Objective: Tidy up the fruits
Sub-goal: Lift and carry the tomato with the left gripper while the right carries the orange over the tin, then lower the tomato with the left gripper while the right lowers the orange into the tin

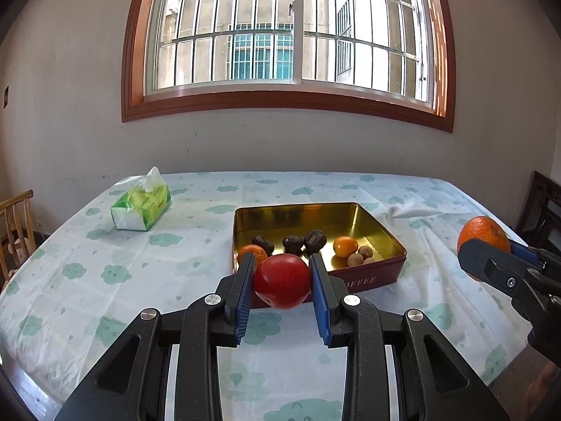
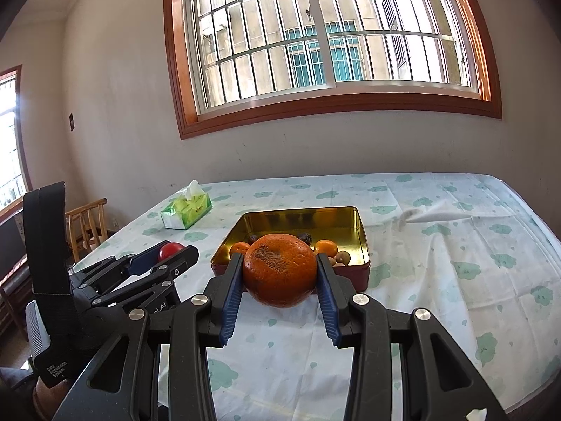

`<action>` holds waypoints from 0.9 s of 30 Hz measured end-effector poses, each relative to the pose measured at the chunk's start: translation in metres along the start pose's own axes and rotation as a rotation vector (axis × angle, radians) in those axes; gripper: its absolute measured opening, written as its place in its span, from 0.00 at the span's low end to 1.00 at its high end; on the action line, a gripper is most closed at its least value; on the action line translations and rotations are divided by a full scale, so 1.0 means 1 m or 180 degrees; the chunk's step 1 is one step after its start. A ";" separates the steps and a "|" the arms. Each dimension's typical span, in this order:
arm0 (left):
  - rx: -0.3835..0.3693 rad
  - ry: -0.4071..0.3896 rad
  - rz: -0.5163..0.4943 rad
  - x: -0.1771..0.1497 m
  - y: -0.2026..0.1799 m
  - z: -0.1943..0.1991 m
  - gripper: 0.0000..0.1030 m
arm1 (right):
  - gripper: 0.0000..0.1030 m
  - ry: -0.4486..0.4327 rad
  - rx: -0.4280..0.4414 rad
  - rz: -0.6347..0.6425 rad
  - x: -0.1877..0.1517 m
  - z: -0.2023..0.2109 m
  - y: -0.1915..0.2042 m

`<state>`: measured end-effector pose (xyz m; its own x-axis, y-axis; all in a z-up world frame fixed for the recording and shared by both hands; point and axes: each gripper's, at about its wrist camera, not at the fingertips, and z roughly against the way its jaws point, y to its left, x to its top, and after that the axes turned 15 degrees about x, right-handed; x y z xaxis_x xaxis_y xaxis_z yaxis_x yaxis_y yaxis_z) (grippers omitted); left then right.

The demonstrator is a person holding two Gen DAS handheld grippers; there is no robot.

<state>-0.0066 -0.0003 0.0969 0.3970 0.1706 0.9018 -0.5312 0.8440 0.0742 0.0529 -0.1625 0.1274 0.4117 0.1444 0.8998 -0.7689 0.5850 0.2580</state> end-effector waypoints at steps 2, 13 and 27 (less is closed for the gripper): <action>0.0006 0.0000 -0.0002 0.000 0.000 -0.001 0.30 | 0.36 0.0001 -0.0001 0.0003 0.001 -0.001 0.000; 0.0026 0.0008 -0.0020 0.005 -0.001 -0.011 0.30 | 0.36 0.0028 0.0013 -0.0024 0.007 -0.012 -0.010; 0.0035 0.0041 -0.0060 0.015 -0.012 -0.033 0.30 | 0.36 0.0063 0.0051 -0.0072 0.015 -0.031 -0.026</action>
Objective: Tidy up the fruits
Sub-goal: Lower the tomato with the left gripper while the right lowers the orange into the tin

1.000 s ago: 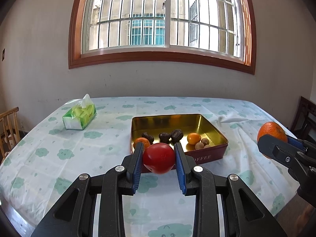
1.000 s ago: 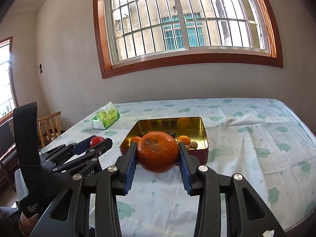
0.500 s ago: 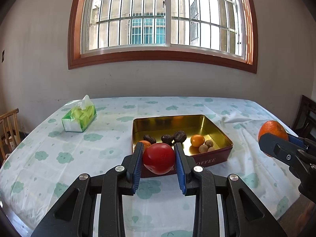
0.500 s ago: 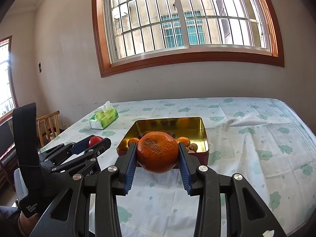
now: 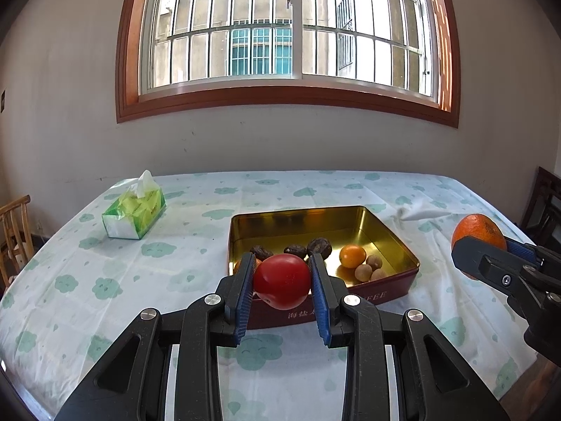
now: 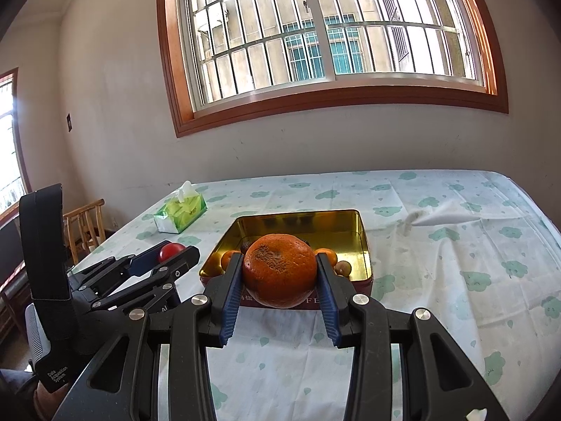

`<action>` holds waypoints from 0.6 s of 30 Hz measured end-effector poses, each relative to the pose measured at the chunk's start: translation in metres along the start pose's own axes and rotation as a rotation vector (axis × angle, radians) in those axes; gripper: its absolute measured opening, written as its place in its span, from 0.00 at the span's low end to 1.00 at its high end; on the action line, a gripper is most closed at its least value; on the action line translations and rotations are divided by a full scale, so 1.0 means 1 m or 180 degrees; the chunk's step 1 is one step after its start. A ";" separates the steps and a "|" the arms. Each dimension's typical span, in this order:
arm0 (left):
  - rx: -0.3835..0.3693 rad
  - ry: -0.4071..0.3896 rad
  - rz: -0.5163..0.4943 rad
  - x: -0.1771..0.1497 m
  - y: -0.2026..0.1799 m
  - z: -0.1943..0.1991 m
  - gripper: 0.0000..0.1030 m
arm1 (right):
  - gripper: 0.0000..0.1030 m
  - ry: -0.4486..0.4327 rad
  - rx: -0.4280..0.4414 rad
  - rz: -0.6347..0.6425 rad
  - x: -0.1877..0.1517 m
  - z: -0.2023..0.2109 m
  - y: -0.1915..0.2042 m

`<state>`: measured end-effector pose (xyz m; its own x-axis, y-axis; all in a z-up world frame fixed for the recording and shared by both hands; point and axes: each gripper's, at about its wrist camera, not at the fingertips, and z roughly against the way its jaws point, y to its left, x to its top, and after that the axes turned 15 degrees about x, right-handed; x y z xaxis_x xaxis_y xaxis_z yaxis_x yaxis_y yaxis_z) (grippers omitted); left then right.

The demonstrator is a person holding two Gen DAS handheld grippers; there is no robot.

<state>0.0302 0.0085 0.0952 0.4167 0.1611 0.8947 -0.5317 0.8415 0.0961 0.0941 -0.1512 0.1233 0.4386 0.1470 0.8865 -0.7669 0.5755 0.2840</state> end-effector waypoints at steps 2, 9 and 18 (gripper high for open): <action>0.0001 0.0010 -0.0003 0.001 -0.001 -0.003 0.30 | 0.36 0.0006 0.0006 -0.0005 0.001 -0.002 -0.002; 0.0000 0.0042 -0.0003 0.006 -0.005 -0.016 0.30 | 0.36 0.0028 0.0034 -0.0030 0.007 -0.012 -0.011; -0.0020 0.0093 -0.0023 0.011 -0.012 -0.030 0.30 | 0.36 0.0059 0.0057 -0.0055 0.010 -0.023 -0.019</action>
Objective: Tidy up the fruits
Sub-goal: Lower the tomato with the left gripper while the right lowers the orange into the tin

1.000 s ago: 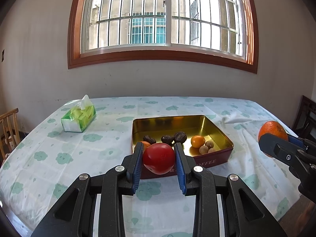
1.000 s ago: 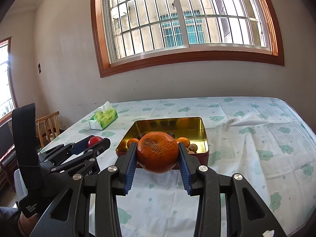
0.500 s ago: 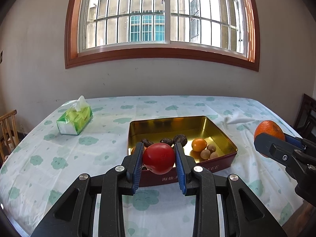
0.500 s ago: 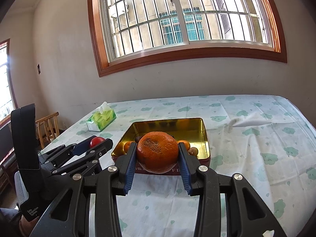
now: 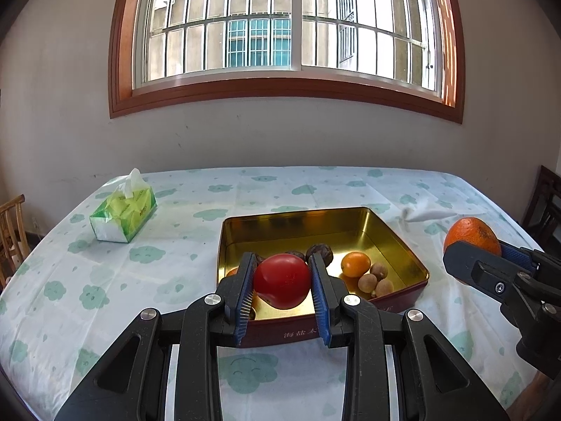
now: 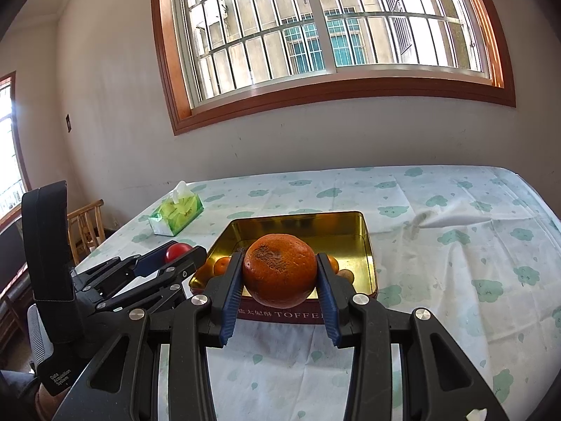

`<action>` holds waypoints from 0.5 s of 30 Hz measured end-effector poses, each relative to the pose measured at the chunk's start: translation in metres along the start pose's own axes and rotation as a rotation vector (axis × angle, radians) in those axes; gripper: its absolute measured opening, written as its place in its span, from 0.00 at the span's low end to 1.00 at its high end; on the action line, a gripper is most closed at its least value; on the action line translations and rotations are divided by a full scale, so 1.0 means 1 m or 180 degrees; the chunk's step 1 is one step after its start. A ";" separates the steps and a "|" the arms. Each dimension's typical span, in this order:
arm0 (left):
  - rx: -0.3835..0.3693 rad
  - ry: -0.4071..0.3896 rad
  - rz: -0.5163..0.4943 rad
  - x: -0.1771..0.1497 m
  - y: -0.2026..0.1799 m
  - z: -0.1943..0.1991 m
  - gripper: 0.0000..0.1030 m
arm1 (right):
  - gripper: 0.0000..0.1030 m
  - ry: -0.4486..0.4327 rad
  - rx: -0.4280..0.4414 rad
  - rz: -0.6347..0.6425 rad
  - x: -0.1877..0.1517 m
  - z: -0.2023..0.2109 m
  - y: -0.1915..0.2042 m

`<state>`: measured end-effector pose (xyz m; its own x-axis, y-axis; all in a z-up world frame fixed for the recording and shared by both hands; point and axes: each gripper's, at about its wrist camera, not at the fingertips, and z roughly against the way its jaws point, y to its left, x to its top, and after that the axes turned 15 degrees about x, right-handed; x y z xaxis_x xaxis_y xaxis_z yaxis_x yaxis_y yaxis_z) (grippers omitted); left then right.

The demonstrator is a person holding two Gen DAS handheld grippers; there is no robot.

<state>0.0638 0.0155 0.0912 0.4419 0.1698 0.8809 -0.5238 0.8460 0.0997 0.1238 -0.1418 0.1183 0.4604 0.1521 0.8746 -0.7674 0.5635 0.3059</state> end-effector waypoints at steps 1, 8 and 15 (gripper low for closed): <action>-0.0002 0.0003 -0.0006 0.000 -0.001 -0.001 0.30 | 0.36 0.0004 0.0003 -0.0007 0.000 -0.001 -0.001; -0.0020 0.0073 0.0007 0.003 -0.003 -0.013 0.30 | 0.36 0.0023 0.0011 -0.0020 0.002 -0.007 -0.006; -0.0002 0.0077 -0.0019 0.006 -0.007 -0.019 0.30 | 0.36 0.0047 0.0020 -0.0056 0.003 -0.015 -0.014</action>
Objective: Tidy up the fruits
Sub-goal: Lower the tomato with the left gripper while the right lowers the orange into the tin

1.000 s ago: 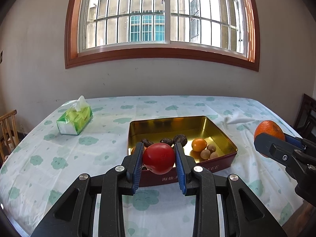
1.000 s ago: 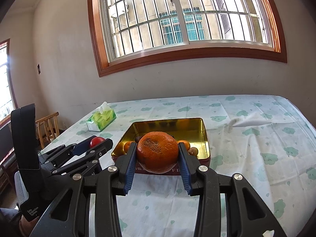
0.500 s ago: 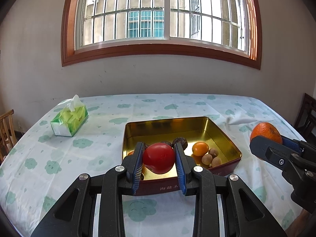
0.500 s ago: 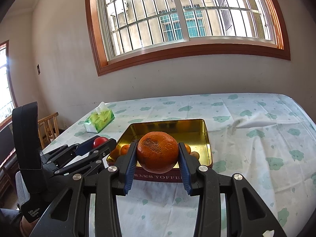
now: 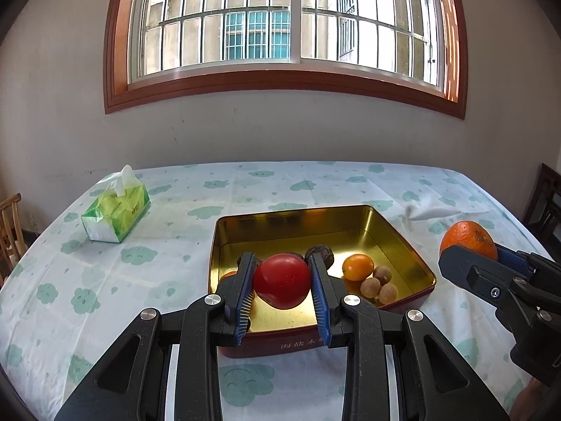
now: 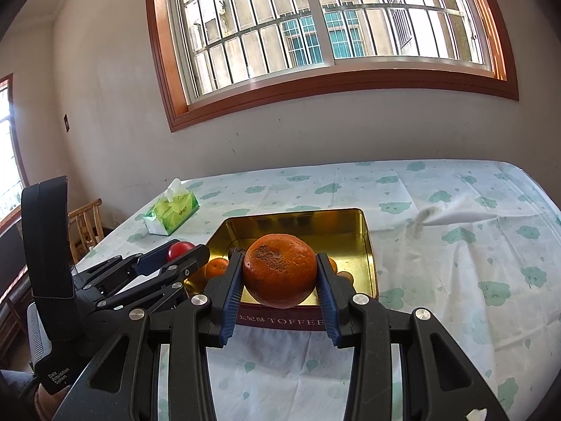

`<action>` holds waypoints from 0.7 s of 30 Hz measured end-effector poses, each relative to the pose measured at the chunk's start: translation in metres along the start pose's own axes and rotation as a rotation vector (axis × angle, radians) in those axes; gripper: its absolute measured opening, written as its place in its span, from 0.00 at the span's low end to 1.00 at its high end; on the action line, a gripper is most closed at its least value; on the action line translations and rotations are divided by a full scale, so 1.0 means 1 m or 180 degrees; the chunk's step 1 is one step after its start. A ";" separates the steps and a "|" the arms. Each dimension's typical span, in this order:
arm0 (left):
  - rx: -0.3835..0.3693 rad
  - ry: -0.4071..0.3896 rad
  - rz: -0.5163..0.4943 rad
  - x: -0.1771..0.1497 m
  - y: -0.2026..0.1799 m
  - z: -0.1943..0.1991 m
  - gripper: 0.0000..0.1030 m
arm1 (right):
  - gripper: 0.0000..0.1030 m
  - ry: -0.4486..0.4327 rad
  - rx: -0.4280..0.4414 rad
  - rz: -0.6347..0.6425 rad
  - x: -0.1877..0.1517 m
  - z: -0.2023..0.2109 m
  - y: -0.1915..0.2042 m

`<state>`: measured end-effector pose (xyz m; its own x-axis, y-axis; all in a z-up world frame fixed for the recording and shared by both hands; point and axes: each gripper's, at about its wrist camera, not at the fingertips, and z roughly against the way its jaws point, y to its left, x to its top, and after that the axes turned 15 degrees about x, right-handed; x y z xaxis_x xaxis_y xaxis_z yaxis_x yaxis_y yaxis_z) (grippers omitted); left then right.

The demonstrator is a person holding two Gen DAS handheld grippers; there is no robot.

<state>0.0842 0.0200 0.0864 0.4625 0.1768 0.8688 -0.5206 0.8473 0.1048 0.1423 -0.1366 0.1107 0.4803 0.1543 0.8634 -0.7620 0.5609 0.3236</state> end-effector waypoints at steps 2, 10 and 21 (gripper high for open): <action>0.0005 0.0009 0.0005 0.001 0.000 -0.003 0.30 | 0.36 0.0009 0.0003 -0.0008 0.000 -0.002 -0.002; 0.0030 0.0043 -0.0008 0.003 -0.003 -0.014 0.30 | 0.36 0.0036 0.0020 -0.0048 0.002 -0.012 -0.011; 0.0061 0.0085 -0.0011 0.007 -0.006 -0.029 0.30 | 0.36 0.0055 0.0044 -0.0092 0.007 -0.024 -0.022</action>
<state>0.1121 0.0308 0.0779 0.4832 0.1872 0.8553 -0.5324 0.8383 0.1173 0.1730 -0.1281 0.1003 0.5095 0.1523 0.8469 -0.7535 0.5542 0.3537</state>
